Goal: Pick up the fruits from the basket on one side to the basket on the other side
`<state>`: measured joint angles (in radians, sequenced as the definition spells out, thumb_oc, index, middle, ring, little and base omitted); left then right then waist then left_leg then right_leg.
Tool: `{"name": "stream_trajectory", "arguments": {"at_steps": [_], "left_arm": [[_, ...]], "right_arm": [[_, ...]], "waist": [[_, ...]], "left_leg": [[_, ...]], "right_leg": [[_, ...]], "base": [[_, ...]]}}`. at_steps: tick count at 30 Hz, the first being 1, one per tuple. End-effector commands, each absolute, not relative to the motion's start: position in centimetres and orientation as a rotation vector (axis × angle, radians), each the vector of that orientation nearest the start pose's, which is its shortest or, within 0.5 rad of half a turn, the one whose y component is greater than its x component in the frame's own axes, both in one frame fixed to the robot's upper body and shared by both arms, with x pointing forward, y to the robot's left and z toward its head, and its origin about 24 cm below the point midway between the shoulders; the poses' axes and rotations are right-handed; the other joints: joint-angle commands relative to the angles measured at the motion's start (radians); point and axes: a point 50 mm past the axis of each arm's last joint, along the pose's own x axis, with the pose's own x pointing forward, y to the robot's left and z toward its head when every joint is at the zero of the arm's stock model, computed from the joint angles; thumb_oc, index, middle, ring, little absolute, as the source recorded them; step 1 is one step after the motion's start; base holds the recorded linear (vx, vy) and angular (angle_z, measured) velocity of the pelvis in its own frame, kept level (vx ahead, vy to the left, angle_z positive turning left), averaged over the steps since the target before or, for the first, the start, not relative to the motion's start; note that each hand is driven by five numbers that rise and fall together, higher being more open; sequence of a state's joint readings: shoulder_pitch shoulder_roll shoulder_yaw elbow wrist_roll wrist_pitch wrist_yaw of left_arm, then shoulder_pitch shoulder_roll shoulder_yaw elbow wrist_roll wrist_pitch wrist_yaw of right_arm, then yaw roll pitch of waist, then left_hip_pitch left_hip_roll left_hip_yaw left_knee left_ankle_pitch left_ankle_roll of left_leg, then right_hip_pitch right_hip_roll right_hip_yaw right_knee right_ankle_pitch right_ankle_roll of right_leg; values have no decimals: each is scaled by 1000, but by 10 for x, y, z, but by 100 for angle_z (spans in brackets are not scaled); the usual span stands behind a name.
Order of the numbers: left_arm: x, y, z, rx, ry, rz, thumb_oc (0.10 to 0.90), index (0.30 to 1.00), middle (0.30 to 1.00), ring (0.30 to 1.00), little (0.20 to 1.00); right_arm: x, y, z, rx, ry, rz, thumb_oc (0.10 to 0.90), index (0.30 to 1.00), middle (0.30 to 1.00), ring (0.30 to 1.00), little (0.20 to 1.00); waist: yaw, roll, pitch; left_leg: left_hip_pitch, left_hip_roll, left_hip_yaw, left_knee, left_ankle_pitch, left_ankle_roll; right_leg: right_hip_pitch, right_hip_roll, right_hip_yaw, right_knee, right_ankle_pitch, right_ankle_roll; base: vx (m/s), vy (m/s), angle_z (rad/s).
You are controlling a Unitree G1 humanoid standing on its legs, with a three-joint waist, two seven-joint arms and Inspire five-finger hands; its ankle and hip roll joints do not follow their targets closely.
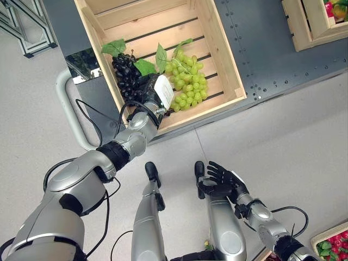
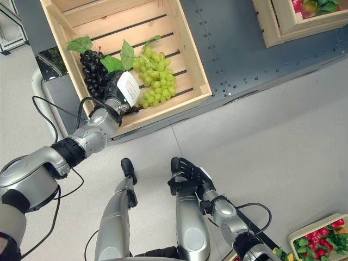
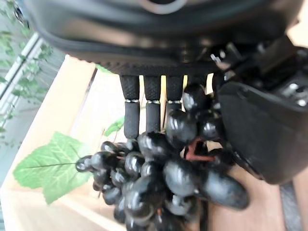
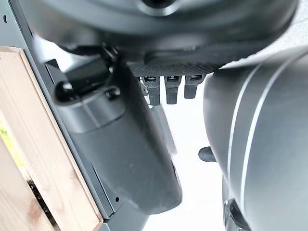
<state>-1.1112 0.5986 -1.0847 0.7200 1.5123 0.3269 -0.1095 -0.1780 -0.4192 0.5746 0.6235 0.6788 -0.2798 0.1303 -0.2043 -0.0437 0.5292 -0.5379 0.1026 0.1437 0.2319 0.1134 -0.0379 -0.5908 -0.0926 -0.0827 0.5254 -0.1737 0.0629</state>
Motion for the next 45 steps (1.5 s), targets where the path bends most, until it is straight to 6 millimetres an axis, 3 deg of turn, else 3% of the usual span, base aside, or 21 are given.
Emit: {"name": "stream_trajectory", "arguments": {"at_steps": [1, 9, 13, 18, 21, 22, 23, 25, 28, 29, 30, 32, 33, 34, 36, 37, 38, 39, 45], "left_arm": [[404, 171, 230, -3547, 390, -583, 400, 300, 300, 300, 300], [402, 195, 230, -3644, 801, -769, 400, 300, 300, 300, 300], [397, 208, 231, -3692, 1054, -988, 400, 300, 300, 300, 300], [387, 218, 236, -3630, 1497, -1368, 400, 300, 300, 300, 300], [377, 215, 236, -3478, 1937, -1610, 400, 300, 300, 300, 300], [376, 215, 237, -3474, 1943, -1615, 400, 300, 300, 300, 300], [372, 212, 236, -3414, 2169, -1666, 400, 300, 300, 300, 300], [368, 208, 235, -3359, 2302, -1679, 400, 300, 300, 300, 300], [355, 197, 233, -3168, 2703, -1726, 400, 300, 300, 300, 300], [354, 197, 233, -3159, 2723, -1736, 400, 300, 300, 300, 300], [349, 193, 230, -3031, 2978, -1759, 400, 300, 300, 300, 300], [345, 192, 228, -2942, 3139, -1809, 400, 300, 300, 300, 300], [341, 189, 225, -2788, 3375, -1855, 400, 300, 300, 300, 300], [340, 188, 224, -2743, 3439, -1857, 400, 300, 300, 300, 300], [330, 180, 220, -2445, 3852, -1789, 400, 300, 300, 300, 300], [329, 179, 219, -2407, 3902, -1804, 400, 300, 300, 300, 300], [327, 177, 216, -2266, 4065, -1842, 400, 300, 300, 300, 300], [325, 176, 213, 468, -993, 441, 400, 300, 300, 300, 300], [304, 165, 182, 2, -822, 276, 400, 300, 300, 300, 300]], "right_arm": [[246, -155, -34, 128, 248, 358, 800, 900, 900, 900, 900], [246, -155, -33, 124, 246, 353, 800, 900, 900, 900, 900], [244, -156, -34, 122, 248, 341, 800, 900, 900, 900, 900], [241, -157, -33, 122, 235, 321, 800, 900, 900, 900, 900], [239, -157, -31, 131, 218, 286, 800, 900, 900, 900, 900], [240, -157, -31, 130, 216, 286, 800, 900, 900, 900, 900], [240, -158, -30, 136, 206, 264, 800, 900, 900, 900, 900], [240, -158, -29, 138, 196, 250, 800, 900, 900, 900, 900], [239, -161, -25, 142, 171, 214, 800, 900, 900, 900, 900], [239, -161, -25, 143, 170, 212, 800, 900, 900, 900, 900], [237, -161, -25, 141, 167, 206, 800, 900, 900, 900, 900], [236, -161, -25, 142, 165, 198, 800, 900, 900, 900, 900], [235, -162, -24, 143, 158, 182, 800, 900, 900, 900, 900], [235, -162, -23, 142, 155, 178, 800, 900, 900, 900, 900], [233, -168, -20, 137, 127, 141, 800, 900, 900, 900, 900], [233, -168, -19, 134, 121, 135, 800, 900, 900, 900, 900], [233, -170, -17, 124, 107, 120, 800, 900, 900, 900, 900], [233, -172, -13, 111, 85, 103, 800, 900, 900, 900, 900], [233, -187, 16, 104, -40, -12, 800, 900, 900, 900, 900]], "waist": [[3, -30, -9], [11, -24, -9], [17, -18, -9], [29, -12, -9], [47, -11, -9], [47, -11, -9], [55, -10, -9], [60, -9, -9], [77, -11, -9], [77, -11, -13], [83, -12, -22], [84, -13, -35], [88, -15, -48], [88, -15, -51], [93, -20, -76], [94, -21, -79], [95, -23, -89], [96, -26, -101], [101, -41, -173]], "left_leg": [[-56, 5, 10, 195, -143, -19], [-35, -2, 2, 182, -133, -19], [-18, -7, -2, 166, -128, -18], [3, -16, -13, 147, -121, -19], [42, -25, -19, 119, -120, -17], [41, -25, -19, 117, -117, -16], [59, -28, -21, 101, -115, -16], [75, -31, -24, 90, -113, -17], [134, -38, -30, 50, -113, -16], [136, -39, -30, 44, -110, -16], [161, -42, -31, 25, -111, -15], [175, -45, -33, 6, -105, -15], [195, -48, -36, -13, -102, -14], [201, -48, -37, -18, -102, -14], [246, -49, -40, -59, -98, -12], [251, -49, -41, -64, -97, -12], [266, -49, -42, -77, -97, -11], [287, -51, -45, -96, -95, -9], [401, -52, -42, -173, -102, 4]], "right_leg": [[75, 18, 8, -250, 162, -4], [94, 20, 9, -251, 161, -9], [107, 21, 11, -258, 162, -11], [125, 24, 12, -266, 161, -15], [160, 24, 7, -281, 157, -16], [159, 23, 6, -282, 159, -17], [176, 24, 3, -293, 160, -16], [189, 24, 0, -300, 162, -15], [245, 24, -6, -326, 160, -13], [246, 24, -7, -330, 162, -13], [267, 23, -9, -342, 161, -11], [280, 24, -10, -356, 164, -10], [297, 24, -9, -368, 165, -9], [302, 24, -9, -371, 165, -8], [342, 26, -13, -398, 168, -5], [346, 26, -13, -401, 169, -5], [358, 26, -12, -410, 171, -3], [375, 28, -11, -421, 173, 0], [474, 30, -12, -477, 178, 17]], "base": [[0, 0, 0], [0, 0, 0], [0, 0, 0], [0, 0, 0], [0, 0, 0], [0, 0, 0], [0, 0, 0], [0, 0, 0], [3, -4, 3], [21, -7, 6], [12, -3, 5], [28, -7, 6], [36, -10, 7], [56, -20, 11], [54, -23, 8], [36, -23, 2], [38, -29, 2], [54, -35, 3], [82, -32, -2]]}}
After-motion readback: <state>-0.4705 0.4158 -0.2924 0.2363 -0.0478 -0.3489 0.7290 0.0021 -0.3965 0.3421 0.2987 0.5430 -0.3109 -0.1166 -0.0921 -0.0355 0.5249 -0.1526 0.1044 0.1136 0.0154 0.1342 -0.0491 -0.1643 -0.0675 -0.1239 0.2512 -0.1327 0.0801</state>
